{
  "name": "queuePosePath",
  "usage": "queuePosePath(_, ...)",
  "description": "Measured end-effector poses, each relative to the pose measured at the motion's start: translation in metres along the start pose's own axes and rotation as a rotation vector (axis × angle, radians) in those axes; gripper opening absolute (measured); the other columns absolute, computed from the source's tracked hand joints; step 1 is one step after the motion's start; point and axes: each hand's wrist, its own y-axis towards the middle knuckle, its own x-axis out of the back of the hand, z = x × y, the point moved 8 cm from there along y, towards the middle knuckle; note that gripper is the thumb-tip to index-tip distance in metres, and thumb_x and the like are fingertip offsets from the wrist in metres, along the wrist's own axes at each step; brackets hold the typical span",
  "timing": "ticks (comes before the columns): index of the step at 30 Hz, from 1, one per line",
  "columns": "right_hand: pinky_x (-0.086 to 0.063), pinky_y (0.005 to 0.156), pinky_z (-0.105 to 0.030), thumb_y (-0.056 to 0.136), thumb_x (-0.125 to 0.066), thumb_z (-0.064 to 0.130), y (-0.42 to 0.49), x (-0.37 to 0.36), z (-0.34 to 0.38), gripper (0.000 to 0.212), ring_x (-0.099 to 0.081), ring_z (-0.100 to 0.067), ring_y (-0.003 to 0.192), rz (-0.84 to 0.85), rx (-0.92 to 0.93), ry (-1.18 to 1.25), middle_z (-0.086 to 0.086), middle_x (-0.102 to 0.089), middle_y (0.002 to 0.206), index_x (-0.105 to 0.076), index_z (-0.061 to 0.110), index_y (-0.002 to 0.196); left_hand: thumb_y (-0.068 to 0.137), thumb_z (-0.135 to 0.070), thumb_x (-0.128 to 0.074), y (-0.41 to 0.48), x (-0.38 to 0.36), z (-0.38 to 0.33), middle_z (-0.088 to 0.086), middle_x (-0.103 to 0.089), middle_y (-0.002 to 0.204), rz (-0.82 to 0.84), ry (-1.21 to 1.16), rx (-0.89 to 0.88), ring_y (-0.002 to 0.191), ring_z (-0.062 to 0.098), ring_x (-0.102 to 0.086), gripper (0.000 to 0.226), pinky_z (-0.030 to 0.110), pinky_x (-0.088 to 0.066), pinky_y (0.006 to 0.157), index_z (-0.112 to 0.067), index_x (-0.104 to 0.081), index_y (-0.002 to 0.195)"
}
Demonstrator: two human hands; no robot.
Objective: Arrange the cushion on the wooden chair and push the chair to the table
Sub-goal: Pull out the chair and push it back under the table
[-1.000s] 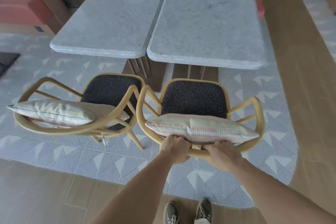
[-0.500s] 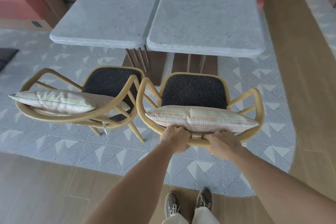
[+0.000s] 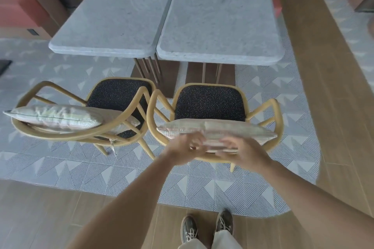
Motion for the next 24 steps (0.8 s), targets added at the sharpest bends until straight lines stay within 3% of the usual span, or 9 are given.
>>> queuePosePath(2, -0.058, 0.092, -0.022, 0.087, -0.056, 0.073, 0.006, 0.056, 0.010, 0.065, -0.071, 0.004, 0.100, -0.240, -0.058, 0.339, 0.017, -0.075, 0.106, -0.068, 0.025, 0.128, 0.090, -0.076, -0.055, -0.011, 0.056, -0.014, -0.022, -0.071, 0.113, -0.278, -0.320, 0.014, 0.105, 0.002, -0.073, 0.063, 0.040, -0.064, 0.094, -0.025, -0.067, 0.125)
queuePosePath(5, -0.051, 0.100, -0.014, 0.088, -0.059, 0.059, 0.023, 0.138, 0.042, 0.059, -0.068, 0.009, 0.109, -0.484, -0.059, 0.654, 0.015, -0.073, 0.113, -0.067, 0.017, 0.129, 0.092, -0.066, -0.057, -0.016, 0.143, -0.058, -0.002, -0.072, 0.129, -0.598, -0.604, -0.063, 0.121, 0.015, -0.071, 0.061, 0.048, -0.056, 0.108, -0.023, -0.061, 0.136)
queuePosePath(9, -0.047, 0.111, -0.026, 0.094, -0.055, 0.048, 0.008, 0.241, 0.106, 0.061, -0.065, -0.017, 0.129, -0.731, 0.135, 0.769, -0.011, -0.068, 0.134, -0.060, 0.004, 0.135, 0.101, -0.066, -0.050, -0.036, 0.241, -0.157, -0.003, -0.068, 0.139, -0.768, -0.728, -0.413, 0.133, 0.021, -0.065, 0.047, 0.050, -0.051, 0.114, -0.037, -0.056, 0.138)
queuePosePath(11, -0.045, 0.113, -0.025, 0.097, -0.050, 0.044, -0.021, 0.281, 0.132, 0.063, -0.061, -0.020, 0.134, -0.825, 0.229, 0.710, -0.015, -0.063, 0.141, -0.056, -0.003, 0.140, 0.098, -0.076, -0.050, -0.056, 0.268, -0.203, -0.002, -0.064, 0.145, -0.784, -0.746, -0.575, 0.139, 0.022, -0.061, 0.057, 0.044, -0.050, 0.114, -0.040, -0.054, 0.141)
queuePosePath(13, -0.042, 0.119, -0.034, 0.099, -0.047, 0.042, -0.055, 0.307, 0.147, 0.066, -0.056, -0.026, 0.140, -0.833, 0.257, 0.635, -0.019, -0.058, 0.147, -0.049, -0.006, 0.144, 0.093, -0.081, -0.050, -0.073, 0.275, -0.246, 0.004, -0.059, 0.151, -0.758, -0.729, -0.659, 0.144, 0.023, -0.055, 0.069, 0.043, -0.046, 0.116, -0.036, -0.049, 0.145)
queuePosePath(17, -0.037, 0.123, -0.046, 0.098, -0.047, 0.070, -0.142, 0.357, 0.158, 0.094, -0.049, -0.032, 0.145, -0.898, 0.351, 0.520, -0.023, -0.048, 0.154, -0.040, -0.008, 0.149, 0.091, -0.080, -0.050, -0.102, 0.261, -0.339, 0.010, -0.051, 0.155, -0.669, -0.725, -0.851, 0.149, 0.027, -0.049, 0.085, 0.043, -0.042, 0.120, -0.021, -0.038, 0.150)
queuePosePath(19, -0.036, 0.123, -0.049, 0.095, -0.046, 0.074, -0.183, 0.379, 0.163, 0.102, -0.047, -0.035, 0.147, -0.934, 0.397, 0.485, -0.026, -0.046, 0.155, -0.037, -0.012, 0.150, 0.102, -0.061, -0.048, -0.109, 0.250, -0.379, 0.013, -0.048, 0.155, -0.631, -0.796, -0.872, 0.150, 0.028, -0.047, 0.072, 0.043, -0.042, 0.121, -0.012, -0.032, 0.153)
queuePosePath(22, -0.035, 0.123, -0.052, 0.098, -0.045, 0.069, -0.257, 0.414, 0.150, 0.098, -0.044, -0.040, 0.147, -1.035, 0.417, 0.400, -0.031, -0.043, 0.155, -0.035, -0.014, 0.150, 0.113, -0.027, -0.029, -0.111, 0.220, -0.454, 0.009, -0.045, 0.151, -0.482, -0.884, -0.932, 0.150, 0.028, -0.046, 0.031, 0.046, -0.042, 0.123, -0.019, -0.031, 0.143)
queuePosePath(24, -0.036, 0.123, -0.051, 0.100, -0.043, 0.065, -0.309, 0.436, 0.133, 0.094, -0.044, -0.043, 0.147, -1.105, 0.420, 0.346, -0.032, -0.042, 0.155, -0.034, -0.014, 0.150, 0.111, -0.043, -0.042, -0.115, 0.193, -0.504, 0.008, -0.045, 0.149, -0.424, -0.863, -0.977, 0.147, 0.027, -0.048, 0.037, 0.045, -0.042, 0.123, -0.020, -0.032, 0.139)
